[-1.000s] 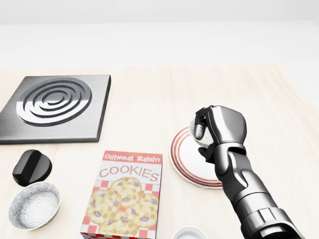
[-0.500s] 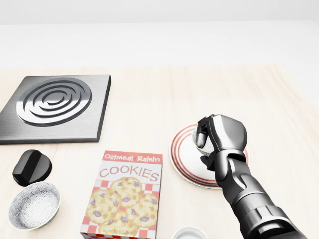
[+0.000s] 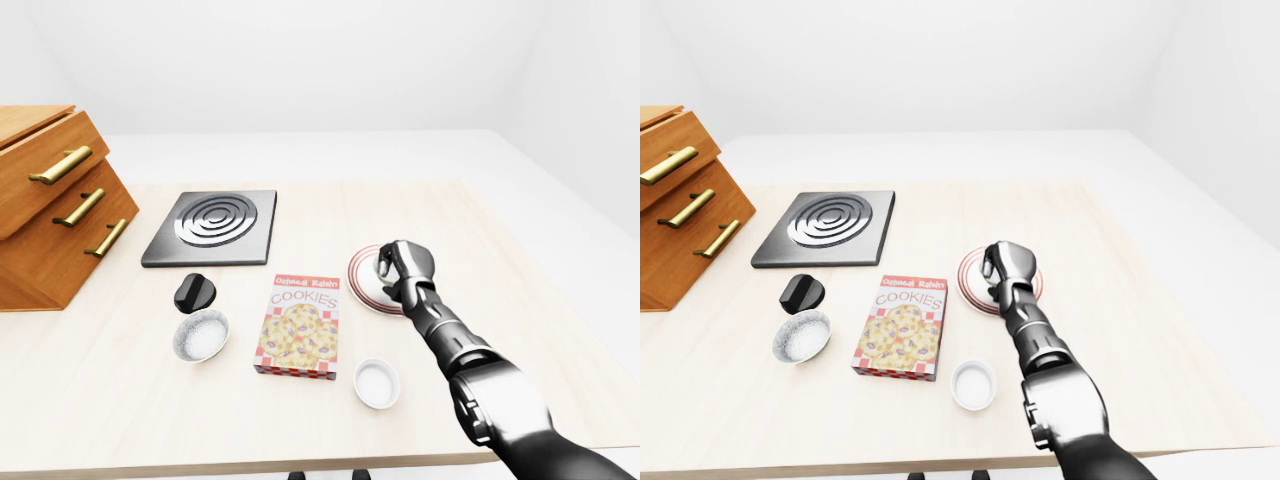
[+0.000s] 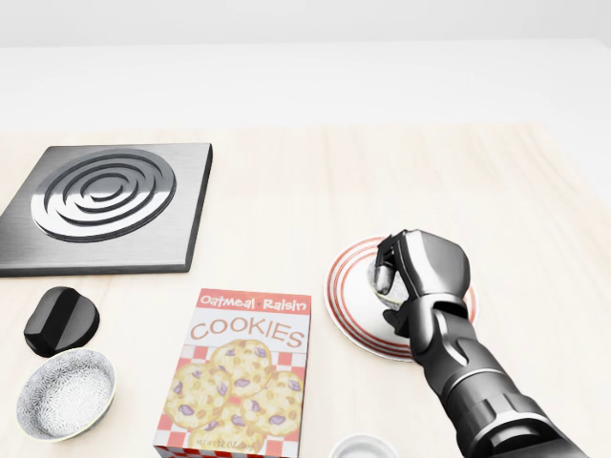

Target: Pick the akita bowl next to the plate and place it on the plate.

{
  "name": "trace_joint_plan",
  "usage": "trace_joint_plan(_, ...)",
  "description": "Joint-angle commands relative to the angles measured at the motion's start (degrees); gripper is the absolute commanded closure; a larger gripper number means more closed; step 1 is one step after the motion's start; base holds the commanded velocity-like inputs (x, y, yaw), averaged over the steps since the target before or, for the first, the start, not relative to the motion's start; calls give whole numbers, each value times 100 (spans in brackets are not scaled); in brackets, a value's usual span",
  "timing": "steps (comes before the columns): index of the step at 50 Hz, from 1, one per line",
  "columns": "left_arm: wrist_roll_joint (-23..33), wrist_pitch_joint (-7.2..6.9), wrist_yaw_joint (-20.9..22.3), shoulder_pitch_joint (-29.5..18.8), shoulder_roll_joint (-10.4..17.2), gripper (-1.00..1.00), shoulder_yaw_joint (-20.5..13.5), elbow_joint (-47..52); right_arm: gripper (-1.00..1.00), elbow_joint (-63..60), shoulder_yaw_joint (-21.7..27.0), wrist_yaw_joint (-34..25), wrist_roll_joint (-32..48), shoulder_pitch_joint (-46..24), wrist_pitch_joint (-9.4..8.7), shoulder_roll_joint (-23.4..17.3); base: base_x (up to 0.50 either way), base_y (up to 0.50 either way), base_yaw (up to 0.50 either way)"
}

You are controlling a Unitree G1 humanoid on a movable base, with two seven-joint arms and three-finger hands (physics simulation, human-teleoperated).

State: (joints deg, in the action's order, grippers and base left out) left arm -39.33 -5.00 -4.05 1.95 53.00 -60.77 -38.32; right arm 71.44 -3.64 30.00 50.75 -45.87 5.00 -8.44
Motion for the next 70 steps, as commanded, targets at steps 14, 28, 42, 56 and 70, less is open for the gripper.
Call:
trace_joint_plan(14,7,0,31,-37,14,-100,33,-105,100,253,-10,0,190,-27,0,74,0,0,0)
trace_joint_plan(28,-21,0,32,-33,22,-100,69,-159,100,287,2,0,184,-30,0,56,0,0,0)
trace_joint_plan(42,-26,0,-13,-4,8,-100,44,-64,100,333,19,0,198,-49,0,43,0,0,0)
trace_joint_plan(56,9,0,-45,3,12,-100,-48,30,-100,265,108,0,-129,42,0,74,0,0,0)
trace_joint_plan(70,-19,0,-48,-11,36,-100,-6,-32,-100,-87,50,0,-244,294,0,0,0,0,0)
